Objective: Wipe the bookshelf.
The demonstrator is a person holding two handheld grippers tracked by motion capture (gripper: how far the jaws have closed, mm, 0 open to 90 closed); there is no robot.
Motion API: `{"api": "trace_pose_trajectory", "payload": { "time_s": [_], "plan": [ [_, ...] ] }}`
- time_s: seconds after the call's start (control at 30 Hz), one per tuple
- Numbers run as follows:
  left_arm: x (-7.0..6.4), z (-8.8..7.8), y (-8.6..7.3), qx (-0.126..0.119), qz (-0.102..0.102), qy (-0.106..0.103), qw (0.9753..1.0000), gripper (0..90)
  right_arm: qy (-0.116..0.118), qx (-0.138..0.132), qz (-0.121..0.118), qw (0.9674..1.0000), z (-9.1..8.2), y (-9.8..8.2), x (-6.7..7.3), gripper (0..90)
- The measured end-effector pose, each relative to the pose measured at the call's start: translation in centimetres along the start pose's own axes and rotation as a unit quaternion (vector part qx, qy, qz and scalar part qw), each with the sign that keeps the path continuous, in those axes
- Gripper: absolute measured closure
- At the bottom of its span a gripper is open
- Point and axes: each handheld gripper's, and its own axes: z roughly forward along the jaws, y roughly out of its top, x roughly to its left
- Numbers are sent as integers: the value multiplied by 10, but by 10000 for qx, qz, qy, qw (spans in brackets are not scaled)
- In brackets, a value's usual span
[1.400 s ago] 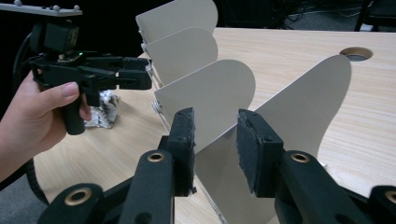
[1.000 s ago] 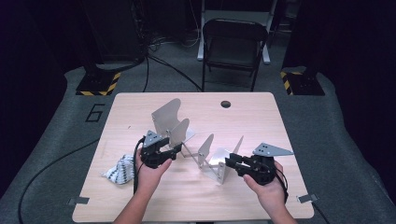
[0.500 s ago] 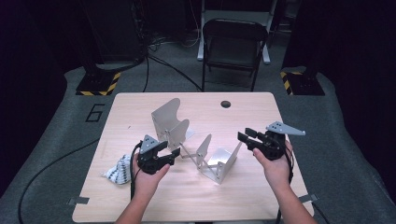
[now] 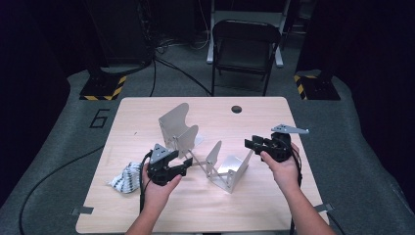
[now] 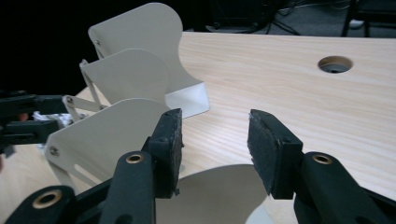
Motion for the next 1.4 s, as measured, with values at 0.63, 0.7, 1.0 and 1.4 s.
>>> {"api": "trace_pose_trajectory", "payload": {
  "time_s": [0.63, 0.7, 1.0, 1.4],
  "plan": [
    [-21, 20, 2, 202, -176, -69, 9996, 444, 173, 26, 37, 9998, -11, -15, 11, 589],
    [-22, 23, 2, 158, -291, -94, 9994, 492, 179, -1, 12, 9998, -13, -17, 12, 588],
    [-21, 33, 5, 206, -394, -120, 9989, 639, 180, -69, 7, 9998, -15, -20, 13, 586],
    [-23, 36, 8, 290, -376, -51, 9989, 674, 213, -153, 14, 9997, -21, -22, 12, 587]
  ]
}}
